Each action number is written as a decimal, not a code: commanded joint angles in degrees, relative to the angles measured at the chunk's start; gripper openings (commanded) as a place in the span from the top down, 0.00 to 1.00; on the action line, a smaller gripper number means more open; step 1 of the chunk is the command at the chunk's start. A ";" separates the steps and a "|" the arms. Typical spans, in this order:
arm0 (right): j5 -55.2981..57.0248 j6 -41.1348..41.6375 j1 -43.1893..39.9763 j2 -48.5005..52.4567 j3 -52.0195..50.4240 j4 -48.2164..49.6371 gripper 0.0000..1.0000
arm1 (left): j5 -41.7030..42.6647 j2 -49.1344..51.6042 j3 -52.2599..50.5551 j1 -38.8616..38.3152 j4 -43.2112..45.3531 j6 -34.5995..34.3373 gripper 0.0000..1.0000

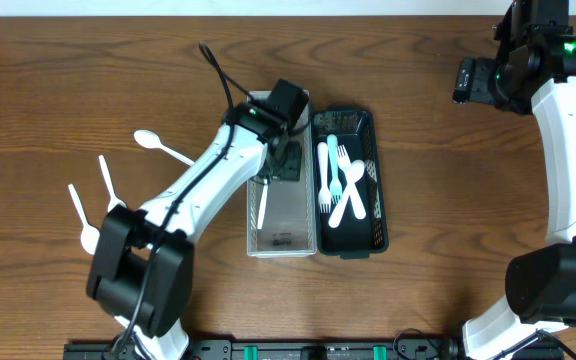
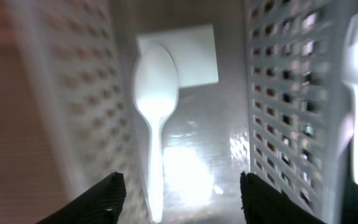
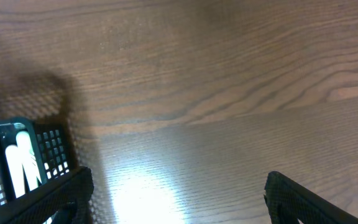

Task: Pack container
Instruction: 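Carry the spoon into the clear basket and release it, then move the left gripper to the next white spoon and grasp it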

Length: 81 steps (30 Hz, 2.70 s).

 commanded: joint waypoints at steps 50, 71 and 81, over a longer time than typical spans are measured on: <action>0.37 -0.87 -0.57 0.57 0.00 -0.46 0.08 | 3.13 22.01 6.12 34.97 3.15 -22.34 0.29; 0.37 -0.87 -0.57 0.57 0.00 -0.70 0.08 | 3.10 21.99 6.12 34.97 2.60 -21.64 0.94; 0.37 -0.87 -0.57 0.57 0.00 -0.63 0.08 | 3.06 17.92 7.61 34.05 -1.40 -16.79 0.94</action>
